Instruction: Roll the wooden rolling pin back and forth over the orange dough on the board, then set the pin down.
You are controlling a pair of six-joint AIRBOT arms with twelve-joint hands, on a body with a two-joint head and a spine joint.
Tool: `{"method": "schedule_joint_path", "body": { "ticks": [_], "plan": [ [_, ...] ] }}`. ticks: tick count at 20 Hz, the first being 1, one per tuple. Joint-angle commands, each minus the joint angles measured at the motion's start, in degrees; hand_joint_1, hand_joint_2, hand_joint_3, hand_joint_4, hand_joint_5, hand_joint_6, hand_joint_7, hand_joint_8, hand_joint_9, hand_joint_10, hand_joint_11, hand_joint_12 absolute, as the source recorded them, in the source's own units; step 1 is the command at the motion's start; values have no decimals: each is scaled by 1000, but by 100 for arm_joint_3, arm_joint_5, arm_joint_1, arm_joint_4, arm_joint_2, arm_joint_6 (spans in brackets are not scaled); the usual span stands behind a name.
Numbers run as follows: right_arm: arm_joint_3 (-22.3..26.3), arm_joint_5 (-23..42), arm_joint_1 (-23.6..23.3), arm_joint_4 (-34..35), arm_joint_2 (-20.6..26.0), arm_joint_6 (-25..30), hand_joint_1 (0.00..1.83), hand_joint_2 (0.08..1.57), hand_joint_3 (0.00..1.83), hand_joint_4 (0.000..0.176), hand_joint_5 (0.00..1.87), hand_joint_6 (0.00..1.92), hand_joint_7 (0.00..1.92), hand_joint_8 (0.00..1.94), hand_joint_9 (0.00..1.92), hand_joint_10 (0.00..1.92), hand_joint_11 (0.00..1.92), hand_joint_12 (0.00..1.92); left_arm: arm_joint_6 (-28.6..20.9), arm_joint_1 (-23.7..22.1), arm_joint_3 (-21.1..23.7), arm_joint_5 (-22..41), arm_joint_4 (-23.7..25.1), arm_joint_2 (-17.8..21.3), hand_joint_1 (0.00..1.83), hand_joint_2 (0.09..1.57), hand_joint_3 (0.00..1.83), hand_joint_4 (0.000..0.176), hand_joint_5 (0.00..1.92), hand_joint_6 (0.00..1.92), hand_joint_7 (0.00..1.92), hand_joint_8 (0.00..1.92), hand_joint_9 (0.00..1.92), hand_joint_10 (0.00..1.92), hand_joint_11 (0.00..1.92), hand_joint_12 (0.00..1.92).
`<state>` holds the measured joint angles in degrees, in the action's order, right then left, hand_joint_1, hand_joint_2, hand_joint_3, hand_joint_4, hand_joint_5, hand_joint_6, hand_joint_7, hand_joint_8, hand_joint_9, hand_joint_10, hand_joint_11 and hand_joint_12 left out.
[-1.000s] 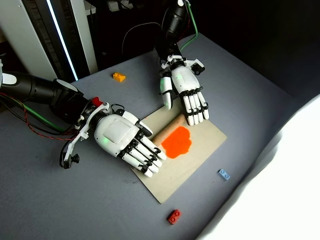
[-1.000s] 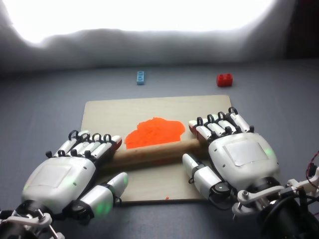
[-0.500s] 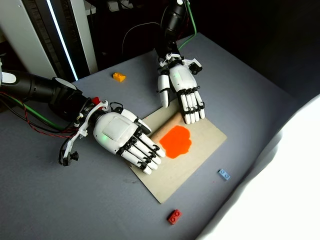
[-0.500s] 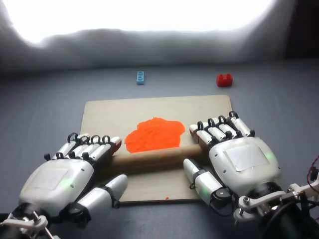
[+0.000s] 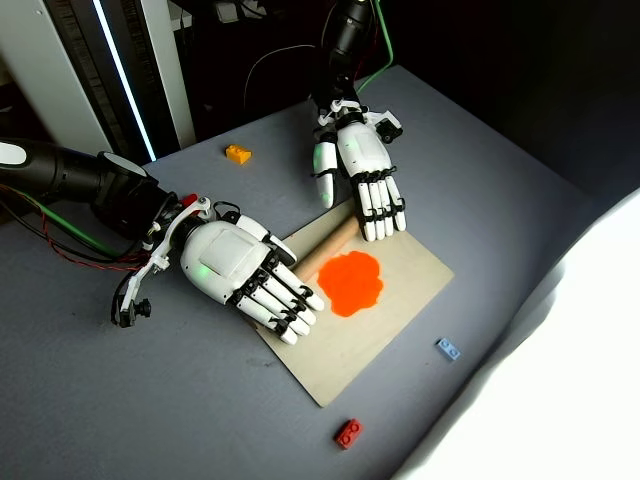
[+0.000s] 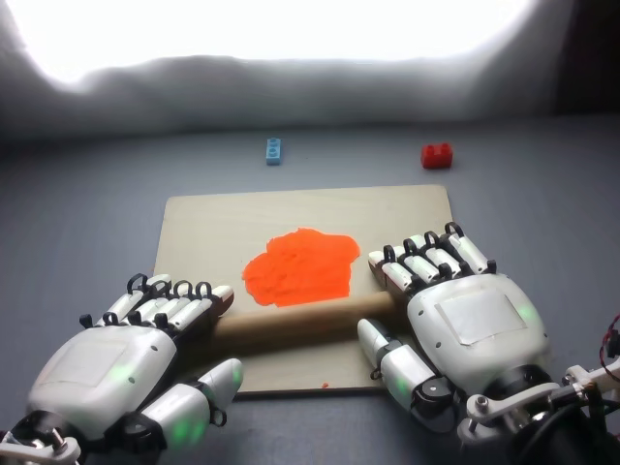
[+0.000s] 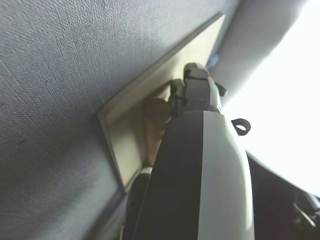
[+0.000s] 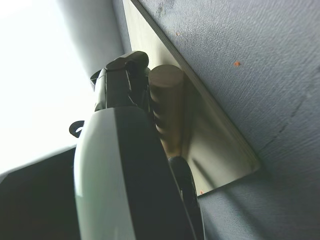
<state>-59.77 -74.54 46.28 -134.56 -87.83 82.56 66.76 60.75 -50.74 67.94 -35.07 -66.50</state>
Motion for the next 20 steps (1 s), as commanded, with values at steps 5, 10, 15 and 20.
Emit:
{"method": "schedule_joint_path", "body": {
  "ticks": [5,10,15,20],
  "plan": [
    [82,-598,17,-461,25,-81,0,1549,0,0,367,3,363,2,293,1,0,739,-5,49,-80,584,228,-57,0,1551,0,0,196,3,233,2,197,6,0,266],
    [126,-619,29,-461,17,-153,0,1552,0,0,370,7,373,6,310,10,0,741,-17,2,-180,584,226,-112,0,1550,0,0,176,4,216,4,181,4,0,200],
    [147,-649,44,-461,20,-226,0,1553,0,0,361,2,365,4,293,1,0,688,-28,-26,-186,584,226,-110,0,1553,1,0,173,5,214,2,173,2,0,150],
    [164,-682,54,-461,26,-267,0,1551,0,0,351,0,354,0,283,0,0,727,-65,-43,-185,584,227,-106,0,1550,0,0,175,2,210,2,171,3,0,134]
  ]
}}
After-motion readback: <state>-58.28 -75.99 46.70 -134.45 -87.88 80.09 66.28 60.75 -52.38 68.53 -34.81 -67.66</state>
